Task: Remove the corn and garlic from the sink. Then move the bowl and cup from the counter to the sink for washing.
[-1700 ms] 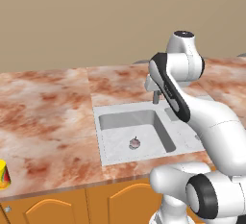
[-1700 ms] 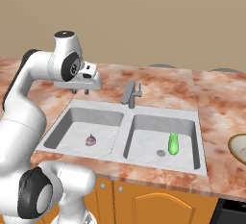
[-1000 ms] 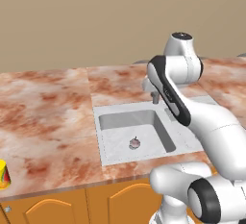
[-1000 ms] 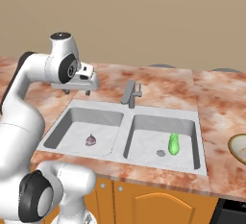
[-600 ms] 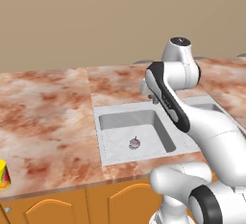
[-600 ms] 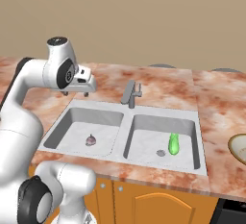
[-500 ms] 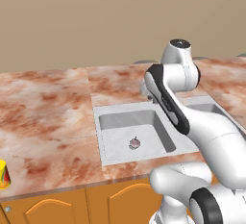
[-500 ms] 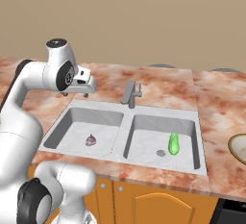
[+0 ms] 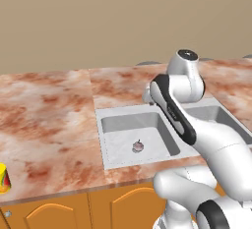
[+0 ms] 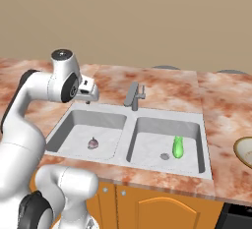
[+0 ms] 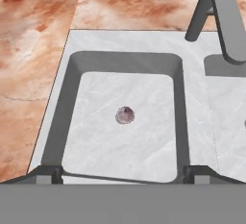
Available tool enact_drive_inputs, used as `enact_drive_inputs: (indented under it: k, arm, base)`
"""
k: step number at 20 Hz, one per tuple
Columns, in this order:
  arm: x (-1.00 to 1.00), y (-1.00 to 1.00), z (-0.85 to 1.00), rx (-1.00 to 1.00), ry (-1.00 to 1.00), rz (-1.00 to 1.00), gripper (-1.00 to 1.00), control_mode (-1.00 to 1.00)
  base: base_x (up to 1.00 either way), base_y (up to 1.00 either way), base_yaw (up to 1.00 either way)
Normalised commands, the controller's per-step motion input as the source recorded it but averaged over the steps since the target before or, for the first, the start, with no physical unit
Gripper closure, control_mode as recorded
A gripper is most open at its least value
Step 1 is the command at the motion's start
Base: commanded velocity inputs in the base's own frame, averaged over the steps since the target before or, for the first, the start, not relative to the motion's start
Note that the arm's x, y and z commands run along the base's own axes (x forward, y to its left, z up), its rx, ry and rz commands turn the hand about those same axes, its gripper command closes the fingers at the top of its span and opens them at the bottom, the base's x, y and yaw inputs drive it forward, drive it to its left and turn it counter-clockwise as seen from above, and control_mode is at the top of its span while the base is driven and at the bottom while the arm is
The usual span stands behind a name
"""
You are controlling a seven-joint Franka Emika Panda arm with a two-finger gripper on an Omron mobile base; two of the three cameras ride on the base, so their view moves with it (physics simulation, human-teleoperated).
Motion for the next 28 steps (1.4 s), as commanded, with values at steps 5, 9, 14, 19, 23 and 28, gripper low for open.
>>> enact_drive_inputs:
  k: [5, 9, 14, 19, 23, 28]
  arm:
    - [0.04, 0.02, -0.17, 0.02, 0.0, 0.0, -1.0, -1.0]
    - [0.01, 0.03, -0.17, -0.01, 0.02, 0.0, -1.0, -1.0]
    - [0.0, 0.02, -0.16, -0.06, 0.01, -0.02, -1.0, -1.0]
    - [0.0, 0.02, -0.21, 0.0, 0.09, -0.03, -1.0, -1.0]
    - [0.0, 0.01, -0.23, 0.0, 0.02, 0.0, -1.0, -1.0]
    - [0.03, 0.03, -0.21, 0.0, -0.04, 0.0, -1.0, -1.0]
  base:
    - [0.0, 0.0, 0.0]
    - [0.0, 0.0, 0.0]
    - [0.0, 0.0, 0.0]
    - [0.0, 0.0, 0.0]
    - [0.0, 0.0, 0.0]
    - [0.0, 0.0, 0.0]
